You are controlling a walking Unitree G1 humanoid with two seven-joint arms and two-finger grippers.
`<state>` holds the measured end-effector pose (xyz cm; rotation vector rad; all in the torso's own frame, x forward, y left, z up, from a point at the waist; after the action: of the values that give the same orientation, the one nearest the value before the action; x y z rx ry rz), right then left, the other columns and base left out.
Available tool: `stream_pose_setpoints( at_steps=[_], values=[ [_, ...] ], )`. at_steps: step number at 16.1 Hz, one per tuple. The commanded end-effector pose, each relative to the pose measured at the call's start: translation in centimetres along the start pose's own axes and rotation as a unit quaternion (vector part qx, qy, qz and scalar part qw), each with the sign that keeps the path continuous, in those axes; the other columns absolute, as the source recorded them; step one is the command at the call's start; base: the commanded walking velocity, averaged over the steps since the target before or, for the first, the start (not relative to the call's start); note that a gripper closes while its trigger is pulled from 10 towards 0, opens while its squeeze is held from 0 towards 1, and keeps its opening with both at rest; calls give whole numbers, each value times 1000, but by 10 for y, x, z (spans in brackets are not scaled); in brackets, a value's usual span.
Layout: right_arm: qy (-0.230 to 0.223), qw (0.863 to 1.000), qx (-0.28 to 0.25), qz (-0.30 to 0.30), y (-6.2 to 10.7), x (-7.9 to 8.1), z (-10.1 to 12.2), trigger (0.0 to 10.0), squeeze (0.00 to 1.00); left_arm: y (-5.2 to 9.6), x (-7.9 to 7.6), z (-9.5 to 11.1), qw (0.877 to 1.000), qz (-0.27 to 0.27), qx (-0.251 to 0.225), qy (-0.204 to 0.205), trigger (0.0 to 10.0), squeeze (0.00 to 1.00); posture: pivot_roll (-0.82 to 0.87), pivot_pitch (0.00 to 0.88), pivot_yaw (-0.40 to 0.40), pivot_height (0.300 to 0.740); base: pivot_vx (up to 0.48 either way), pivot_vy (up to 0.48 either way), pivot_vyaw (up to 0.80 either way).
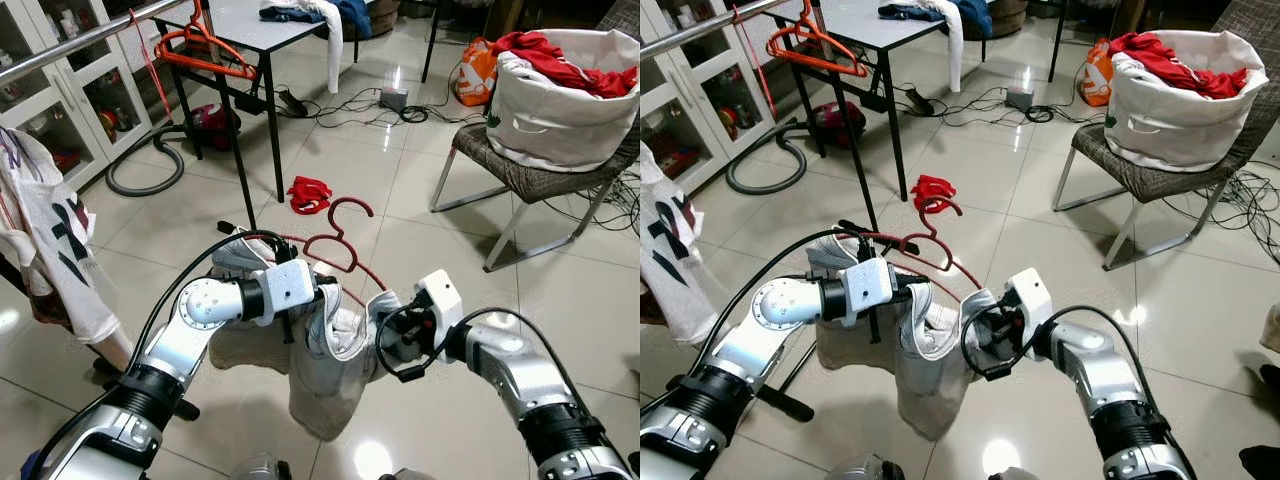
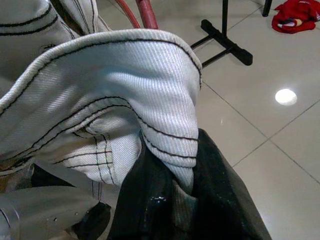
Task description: Hang hanger
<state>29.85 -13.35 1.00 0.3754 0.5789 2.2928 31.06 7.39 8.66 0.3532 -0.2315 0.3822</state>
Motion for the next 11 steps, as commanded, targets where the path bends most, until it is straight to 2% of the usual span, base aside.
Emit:
stream_pose_setpoints(
  at_steps=[1,2,3,11],
  values=[
    [22,999,-46,9,-6,3,27,10000,0,-8,0,10,1000,-14,-7,-21,0,0,-106,0,58,740,0,0,0],
    [22,999,-46,13,-7,4,26,10000,4,-8,0,8,1000,-15,-2,-16,4431,0,-106,0,59,740,0,0,0],
    [22,999,-45,14,-7,5,26,10000,0,-8,1,8,1000,-14,-1,-13,10000,0,-106,0,59,740,0,0,0],
    [22,998,-56,12,-10,4,28,10000,0,-6,11,10,999,10,4,-42,10000,0,-102,0,57,740,0,0,0]
  ],
)
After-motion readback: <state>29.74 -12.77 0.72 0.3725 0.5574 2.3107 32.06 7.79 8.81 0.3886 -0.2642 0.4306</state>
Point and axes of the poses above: a point about 5 cm out from each wrist's last joint towards the gripper, its own y axis pointing back from the gripper into the wrist, its own z axis along the axis of the wrist's last joint, x = y × z, the point moved 4 cm from there along -y, pointing out of the wrist towards the gripper, and after that the axes turned 10 degrees about y, right-handed, at the moved point
